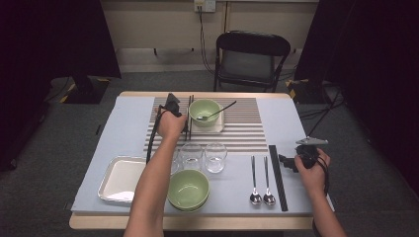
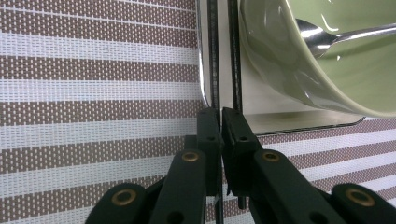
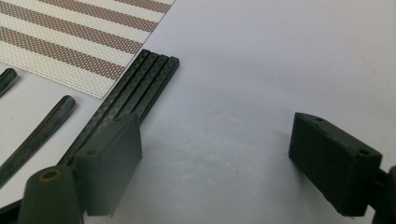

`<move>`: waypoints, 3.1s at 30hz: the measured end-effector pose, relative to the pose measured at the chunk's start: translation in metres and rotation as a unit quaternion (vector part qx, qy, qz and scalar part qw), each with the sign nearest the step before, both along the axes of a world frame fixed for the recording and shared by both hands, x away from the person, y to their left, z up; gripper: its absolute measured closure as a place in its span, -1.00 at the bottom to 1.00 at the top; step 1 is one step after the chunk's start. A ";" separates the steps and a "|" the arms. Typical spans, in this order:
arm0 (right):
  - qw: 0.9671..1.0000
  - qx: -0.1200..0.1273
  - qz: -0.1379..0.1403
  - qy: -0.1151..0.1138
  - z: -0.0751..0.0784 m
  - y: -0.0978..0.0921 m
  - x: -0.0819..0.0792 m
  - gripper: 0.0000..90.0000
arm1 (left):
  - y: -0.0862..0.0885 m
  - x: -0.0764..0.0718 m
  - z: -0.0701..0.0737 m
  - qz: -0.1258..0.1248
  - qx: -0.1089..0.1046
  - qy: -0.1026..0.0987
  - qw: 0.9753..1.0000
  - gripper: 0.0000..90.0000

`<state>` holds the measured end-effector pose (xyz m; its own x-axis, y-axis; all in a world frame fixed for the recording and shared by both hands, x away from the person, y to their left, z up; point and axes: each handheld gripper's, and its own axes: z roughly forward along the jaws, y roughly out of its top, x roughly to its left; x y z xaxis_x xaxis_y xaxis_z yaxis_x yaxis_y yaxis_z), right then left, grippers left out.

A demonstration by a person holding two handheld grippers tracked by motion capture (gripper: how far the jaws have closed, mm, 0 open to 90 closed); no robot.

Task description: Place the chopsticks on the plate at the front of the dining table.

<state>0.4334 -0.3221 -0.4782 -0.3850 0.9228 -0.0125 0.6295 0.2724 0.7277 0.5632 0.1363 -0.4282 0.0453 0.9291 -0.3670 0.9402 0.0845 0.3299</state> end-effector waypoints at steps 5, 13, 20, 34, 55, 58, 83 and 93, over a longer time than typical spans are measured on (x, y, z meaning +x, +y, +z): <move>1.000 0.001 -0.002 0.001 0.000 0.000 0.000 -0.63 | -0.002 0.000 0.001 0.002 0.000 0.001 1.000 0.93; 1.000 -0.001 -0.001 0.000 0.000 0.000 0.000 -0.63 | -0.002 0.001 0.001 -0.003 -0.001 0.002 1.000 0.93; 1.000 0.000 -0.001 0.000 0.000 0.000 0.000 -0.63 | -0.003 0.002 0.002 -0.002 -0.003 0.003 1.000 0.93; 1.000 -0.001 -0.001 -0.001 0.000 0.000 0.000 -0.63 | -0.001 0.003 0.002 0.001 -0.008 -0.001 1.000 0.80; 1.000 0.000 -0.001 0.000 0.000 0.000 0.000 -0.63 | -0.005 0.001 0.001 -0.014 -0.005 0.006 1.000 0.92; 1.000 -0.001 -0.001 0.000 0.000 0.000 0.000 -0.63 | -0.006 0.002 0.000 -0.011 -0.014 0.009 1.000 0.93; 1.000 -0.001 -0.001 0.000 0.000 0.000 0.000 -0.63 | -0.004 0.001 0.002 -0.016 -0.020 0.000 1.000 0.91; 1.000 -0.002 -0.001 -0.001 0.000 0.000 0.000 -0.63 | -0.003 0.002 0.001 -0.022 -0.015 0.003 1.000 0.96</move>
